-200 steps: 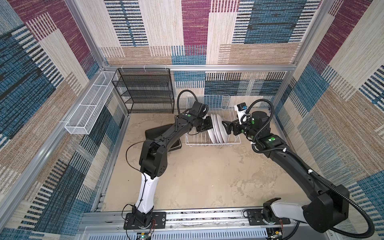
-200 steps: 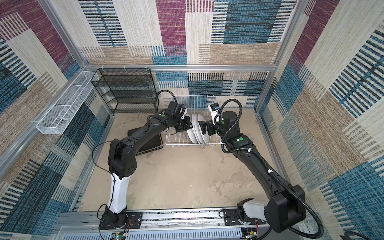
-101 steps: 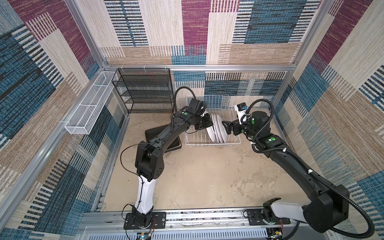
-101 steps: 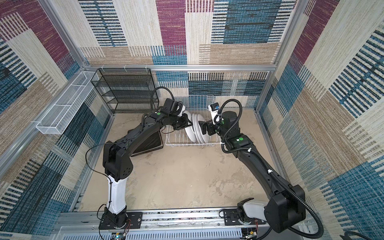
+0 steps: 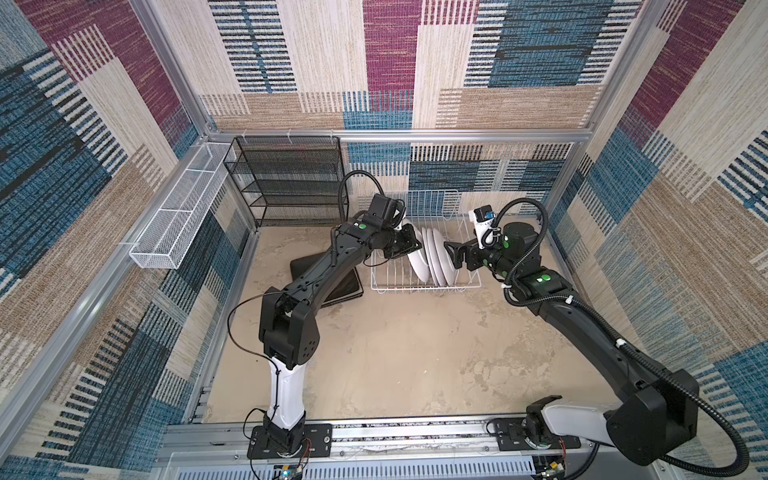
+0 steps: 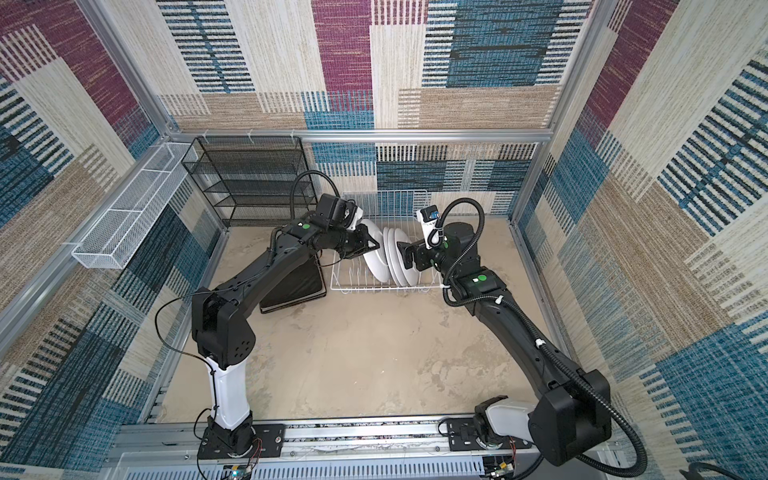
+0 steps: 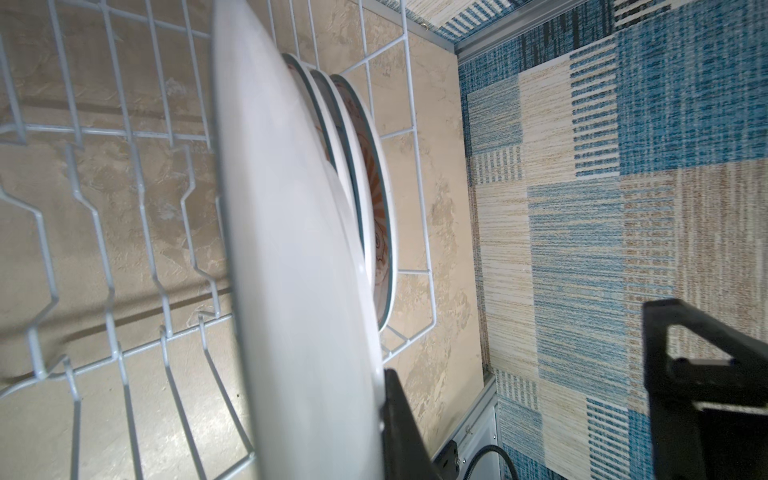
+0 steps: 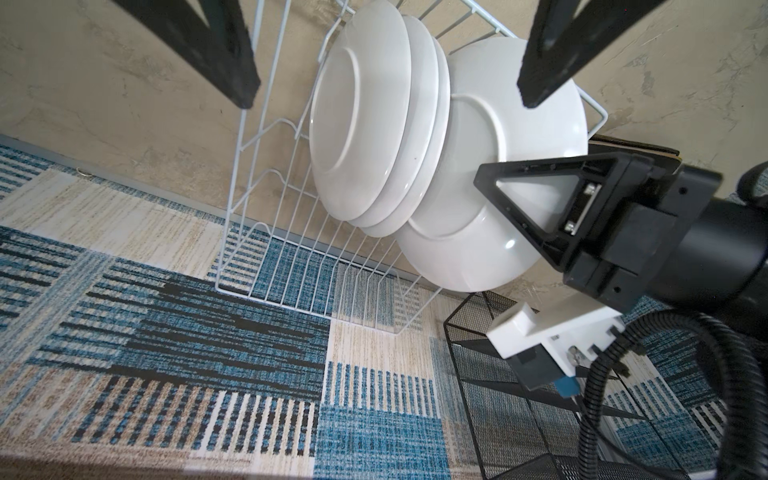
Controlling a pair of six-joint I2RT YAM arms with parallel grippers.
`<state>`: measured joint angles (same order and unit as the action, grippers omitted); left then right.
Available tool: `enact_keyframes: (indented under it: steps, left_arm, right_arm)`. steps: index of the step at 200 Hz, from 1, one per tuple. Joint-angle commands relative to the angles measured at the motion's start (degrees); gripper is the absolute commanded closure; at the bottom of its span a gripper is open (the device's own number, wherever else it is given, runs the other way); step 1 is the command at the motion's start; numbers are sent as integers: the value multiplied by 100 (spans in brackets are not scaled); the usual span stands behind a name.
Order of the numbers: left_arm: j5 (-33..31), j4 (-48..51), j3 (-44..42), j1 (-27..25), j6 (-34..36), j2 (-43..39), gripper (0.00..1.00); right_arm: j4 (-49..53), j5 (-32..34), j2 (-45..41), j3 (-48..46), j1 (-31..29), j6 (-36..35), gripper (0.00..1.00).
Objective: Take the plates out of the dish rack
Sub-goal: 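Tilt the white plate out of the rack toward the right gripper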
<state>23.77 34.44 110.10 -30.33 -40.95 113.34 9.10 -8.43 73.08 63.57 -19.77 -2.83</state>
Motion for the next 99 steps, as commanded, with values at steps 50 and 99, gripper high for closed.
enact_keyframes:
  steps: [50,99]
  left_arm:
    - [-211,-169,-240,121,-91,-415,100]
    - [-111,-341,-384,170,10,-674,100]
  right_arm:
    - [-313,-153,59,30,8,174,0]
    - [-339,-216,119,75,5,230,0]
